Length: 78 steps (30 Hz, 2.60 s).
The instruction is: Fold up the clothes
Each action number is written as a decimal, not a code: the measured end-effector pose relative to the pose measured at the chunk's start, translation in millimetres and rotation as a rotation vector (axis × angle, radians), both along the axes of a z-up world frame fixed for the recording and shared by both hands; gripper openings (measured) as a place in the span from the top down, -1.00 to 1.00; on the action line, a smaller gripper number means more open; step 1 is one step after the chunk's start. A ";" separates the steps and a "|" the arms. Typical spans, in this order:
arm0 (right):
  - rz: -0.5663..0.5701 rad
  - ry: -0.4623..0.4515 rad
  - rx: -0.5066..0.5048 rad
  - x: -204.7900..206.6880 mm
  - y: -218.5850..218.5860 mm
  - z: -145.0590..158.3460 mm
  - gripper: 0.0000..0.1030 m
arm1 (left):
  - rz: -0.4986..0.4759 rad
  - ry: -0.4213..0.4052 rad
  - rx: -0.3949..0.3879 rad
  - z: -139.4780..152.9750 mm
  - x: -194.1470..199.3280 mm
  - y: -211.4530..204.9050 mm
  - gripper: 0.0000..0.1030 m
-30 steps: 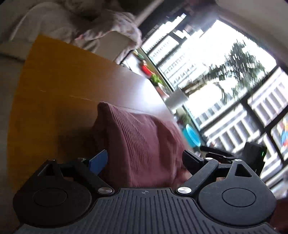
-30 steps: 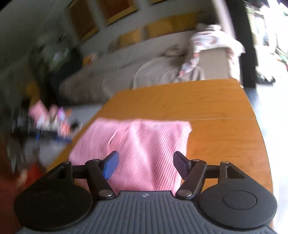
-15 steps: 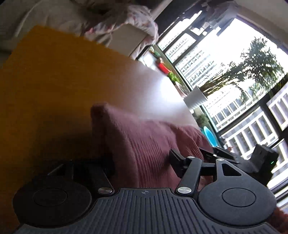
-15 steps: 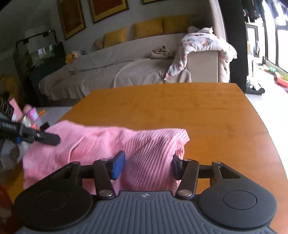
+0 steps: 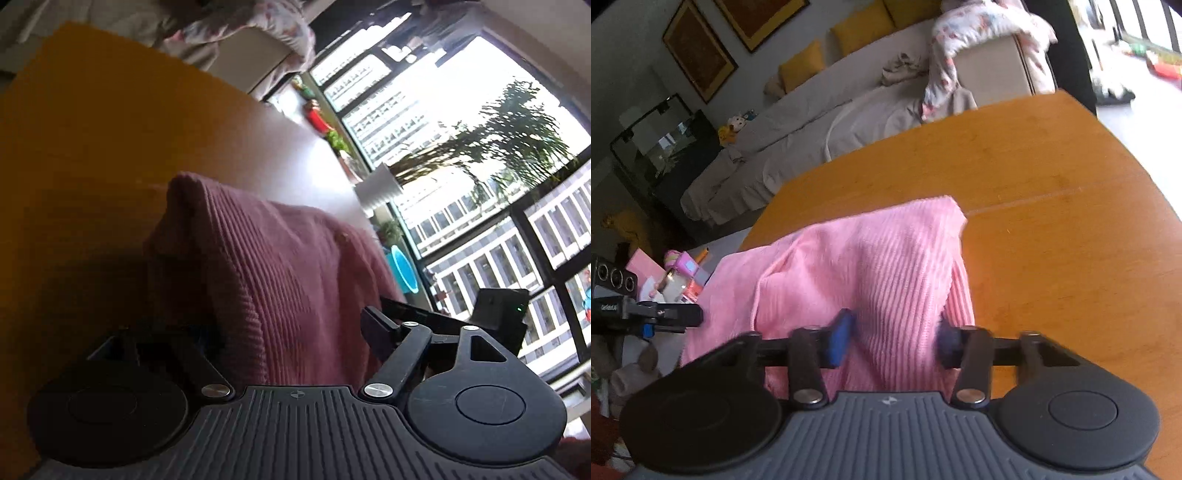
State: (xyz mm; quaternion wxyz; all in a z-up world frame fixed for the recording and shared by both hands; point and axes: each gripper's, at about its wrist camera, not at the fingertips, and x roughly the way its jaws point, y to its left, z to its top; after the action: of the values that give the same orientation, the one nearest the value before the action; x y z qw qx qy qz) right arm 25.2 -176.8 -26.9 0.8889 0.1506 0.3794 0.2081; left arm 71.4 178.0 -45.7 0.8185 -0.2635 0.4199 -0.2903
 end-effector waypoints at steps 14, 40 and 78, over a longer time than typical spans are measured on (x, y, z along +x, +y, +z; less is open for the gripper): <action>0.032 -0.129 -0.095 -50.4 -0.2 30.5 0.61 | -0.034 -0.032 0.023 4.3 -33.5 9.9 0.28; -0.047 -0.292 -0.213 -64.1 8.6 38.7 -0.52 | -0.016 -0.182 0.142 25.1 -37.5 -19.0 0.24; 0.070 -0.209 -0.293 -25.2 7.3 24.1 -1.00 | 0.046 -0.150 0.055 26.5 100.8 -51.6 -0.83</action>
State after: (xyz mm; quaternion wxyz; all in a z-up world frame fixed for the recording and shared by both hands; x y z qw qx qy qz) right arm 0.0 -169.4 -2.8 0.9282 -0.0161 0.3159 0.1959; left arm 172.2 126.4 -19.1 0.8610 -0.2280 0.3592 -0.2788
